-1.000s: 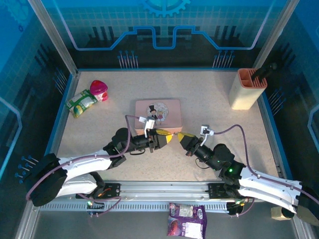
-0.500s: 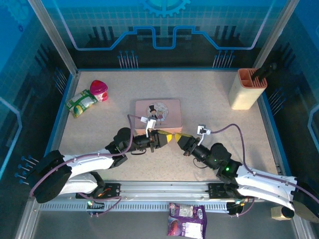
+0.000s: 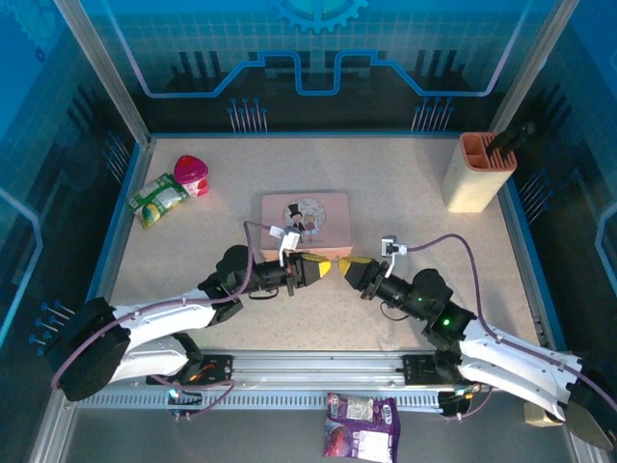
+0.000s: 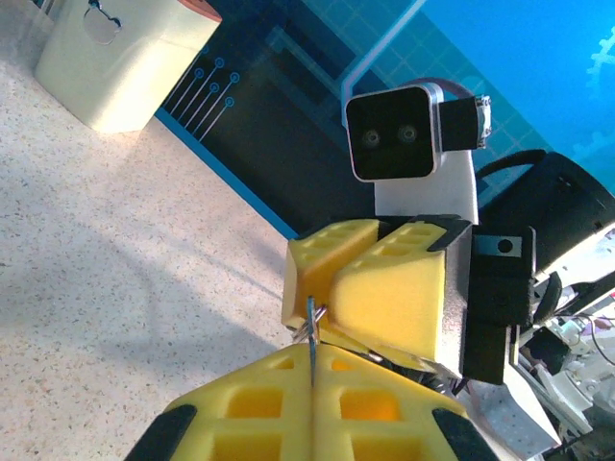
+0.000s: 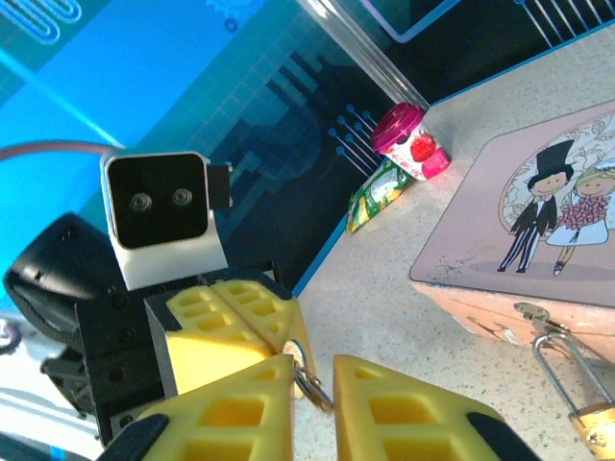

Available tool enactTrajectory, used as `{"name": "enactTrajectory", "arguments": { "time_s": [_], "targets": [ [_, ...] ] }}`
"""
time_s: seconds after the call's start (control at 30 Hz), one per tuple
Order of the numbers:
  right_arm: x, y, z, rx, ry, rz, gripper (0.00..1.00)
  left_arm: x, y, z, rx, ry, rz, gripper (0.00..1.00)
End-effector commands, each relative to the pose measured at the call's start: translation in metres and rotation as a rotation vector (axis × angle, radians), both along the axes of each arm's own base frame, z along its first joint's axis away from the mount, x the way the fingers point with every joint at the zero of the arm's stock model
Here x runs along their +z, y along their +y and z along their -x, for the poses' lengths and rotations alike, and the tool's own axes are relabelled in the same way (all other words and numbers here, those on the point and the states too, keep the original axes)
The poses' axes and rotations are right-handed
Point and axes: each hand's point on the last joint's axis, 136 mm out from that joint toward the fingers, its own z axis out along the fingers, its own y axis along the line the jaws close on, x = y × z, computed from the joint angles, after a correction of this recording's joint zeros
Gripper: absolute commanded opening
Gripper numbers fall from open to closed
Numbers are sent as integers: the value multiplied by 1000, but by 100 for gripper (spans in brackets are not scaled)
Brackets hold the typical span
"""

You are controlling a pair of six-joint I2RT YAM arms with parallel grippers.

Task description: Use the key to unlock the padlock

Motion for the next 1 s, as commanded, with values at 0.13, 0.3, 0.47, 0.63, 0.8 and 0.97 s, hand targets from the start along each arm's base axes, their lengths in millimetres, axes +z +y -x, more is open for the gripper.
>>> {"name": "enactTrajectory", "arguments": {
  "time_s": [0.13,0.3,0.47,0.63,0.8,0.97],
  "targets": [
    [17,9,15,177,-93,53,27,26,-3,13,-111,-75,13,0],
    [21,13,20,230,-126,67,28,27,-6,19,-153,-80,-11,0],
    [21,14,22,246,-138,65,25,27,-5,22,-168,-87,-32,0],
    [17,14,24,258,-139,80,21,27,-3,22,-163,-91,-38,0],
    [14,13,24,256,-137,94,13,27,-3,22,-160,-92,-37,0],
    [14,13,24,262,-143,98,9,28,-2,22,-159,-96,-35,0]
  ]
}}
